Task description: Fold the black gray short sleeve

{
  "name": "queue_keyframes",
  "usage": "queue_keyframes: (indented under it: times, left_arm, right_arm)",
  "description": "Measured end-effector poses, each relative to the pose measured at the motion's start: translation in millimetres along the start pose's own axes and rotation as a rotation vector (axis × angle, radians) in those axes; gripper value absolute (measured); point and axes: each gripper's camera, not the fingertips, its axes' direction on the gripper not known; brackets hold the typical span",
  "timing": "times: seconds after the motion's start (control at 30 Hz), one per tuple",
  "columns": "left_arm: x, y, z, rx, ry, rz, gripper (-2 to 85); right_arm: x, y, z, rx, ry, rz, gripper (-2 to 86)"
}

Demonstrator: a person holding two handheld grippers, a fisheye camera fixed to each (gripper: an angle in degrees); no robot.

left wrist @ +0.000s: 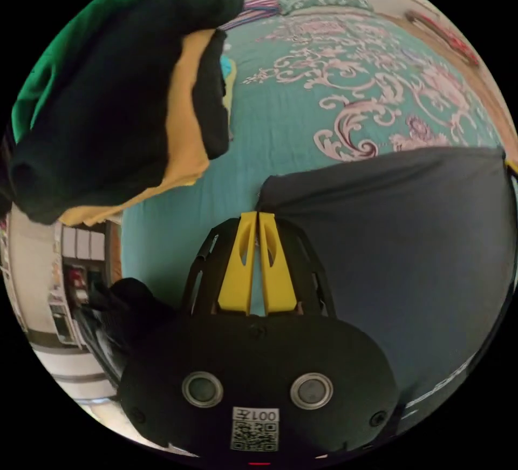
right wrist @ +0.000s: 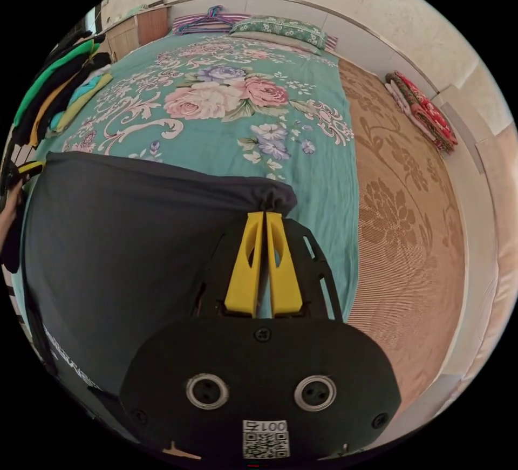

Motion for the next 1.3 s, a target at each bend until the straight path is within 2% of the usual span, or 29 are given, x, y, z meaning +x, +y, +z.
queue_keyframes:
  times: [0.1,0.17,0.33,0.4,0.47,0.53,0.7,0.8,0.87,0.97,1.1,1.23,1.3]
  left_arm:
    - [17.8,6.3,4.3,-0.004,-0.112,0.183,-0.6]
    - [23.3,23.7,-2.0,0.059,-0.164,0.290,-0.3]
    - [-5.1,75.7,-8.3,0.113,-0.254,0.262,0.4]
    - [-25.8,97.3,-10.4,0.107,-0.236,0.211,0.7]
    - [-55.0,127.9,-18.0,0.096,-0.172,0.124,0.9]
    - [-73.8,155.1,-28.2,0.113,-0.111,0.062,0.9]
    - [-94.7,248.3,-57.3,0.058,0.197,0.004,1.9]
    - [-101.6,320.7,-54.2,-0.093,0.331,0.007,1.9]
    - [-109.9,374.9,-33.0,-0.279,0.427,0.014,2.2]
    - [-122.8,424.7,-7.9,-0.412,0.553,0.012,4.1]
    - [-137.6,449.9,17.0,-0.438,0.680,-0.063,7.8]
    - [-156.1,467.9,23.4,-0.378,0.627,-0.157,9.2]
    - [-159.6,476.2,24.5,-0.351,0.666,-0.143,8.9]
  right_arm:
    - [10.8,14.9,4.0,-0.008,-0.063,-0.018,2.1]
    - [24.1,30.7,-0.8,-0.014,-0.125,-0.040,3.0]
    - [38.8,94.7,-38.1,0.054,0.005,-0.054,4.6]
    - [38.9,128.6,-53.0,0.045,0.071,-0.041,4.1]
    - [30.7,183.0,-74.1,0.023,0.098,-0.041,3.1]
    - [20.6,229.2,-89.5,0.012,0.044,-0.014,3.0]
    - [-38.0,355.6,-107.7,-0.166,-0.061,-0.013,5.4]
    - [-79.3,426.8,-102.9,-0.298,-0.111,-0.001,7.0]
    - [-100.2,468.1,-92.4,-0.373,-0.115,0.040,7.2]
    - [-107.5,500.4,-78.4,-0.379,-0.140,0.143,6.6]
    - [-99.8,525.2,-72.2,-0.356,-0.178,0.226,7.2]
    - [-84.5,558.3,-66.3,-0.346,-0.316,0.263,8.2]
    - [-78.4,571.4,-59.6,-0.360,-0.372,0.274,8.5]
